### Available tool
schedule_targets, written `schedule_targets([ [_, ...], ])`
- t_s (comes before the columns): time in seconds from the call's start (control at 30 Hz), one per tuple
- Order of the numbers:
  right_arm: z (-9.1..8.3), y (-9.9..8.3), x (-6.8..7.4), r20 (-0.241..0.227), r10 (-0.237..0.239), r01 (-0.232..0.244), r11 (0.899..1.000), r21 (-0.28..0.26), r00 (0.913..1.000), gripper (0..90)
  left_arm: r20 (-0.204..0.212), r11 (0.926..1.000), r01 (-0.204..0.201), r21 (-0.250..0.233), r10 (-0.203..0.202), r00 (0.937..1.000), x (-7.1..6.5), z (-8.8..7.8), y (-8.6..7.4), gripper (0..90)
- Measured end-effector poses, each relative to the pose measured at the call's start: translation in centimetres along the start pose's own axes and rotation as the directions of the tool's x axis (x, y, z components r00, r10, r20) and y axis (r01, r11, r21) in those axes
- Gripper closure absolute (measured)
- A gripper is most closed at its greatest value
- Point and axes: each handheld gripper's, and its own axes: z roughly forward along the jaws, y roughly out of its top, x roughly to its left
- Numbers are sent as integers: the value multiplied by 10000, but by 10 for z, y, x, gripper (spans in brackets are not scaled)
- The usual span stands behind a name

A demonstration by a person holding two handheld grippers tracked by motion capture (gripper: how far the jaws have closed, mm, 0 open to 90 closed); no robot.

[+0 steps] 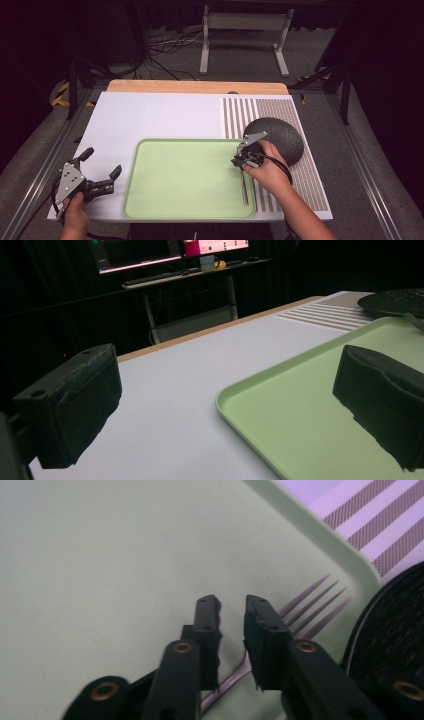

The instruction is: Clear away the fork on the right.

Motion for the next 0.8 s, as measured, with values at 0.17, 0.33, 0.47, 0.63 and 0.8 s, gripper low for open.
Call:
schedule_targets([
  [0.17, -10, 5, 4, -218, 133, -158, 9928, -1188, 9997, 285, -39, 10000, 2, 3, -2, 10000, 0, -1, 0, 0],
  [0.33, -25, 8, 6, -196, -151, 109, 9802, -1978, 9997, 153, -17, 10000, -11, -22, 11, 10000, 0, 0, 0, 0],
  [0.47, -36, 8, 8, -93, -627, 584, 9664, -2503, 9980, 108, -13, 10000, -18, 1, 18, 10000, 0, -1, 0, 0],
  [0.63, -46, 5, 9, -177, -642, 564, 9565, -2862, 9978, 106, -32, 10000, 1, -16, -1, 10000, 0, -1, 0, 0],
  [0.8, -56, -3, 6, -137, -812, 717, 9373, -3412, 9966, 105, -16, 10000, -9, -17, 9, 10000, 0, -1, 0, 0],
])
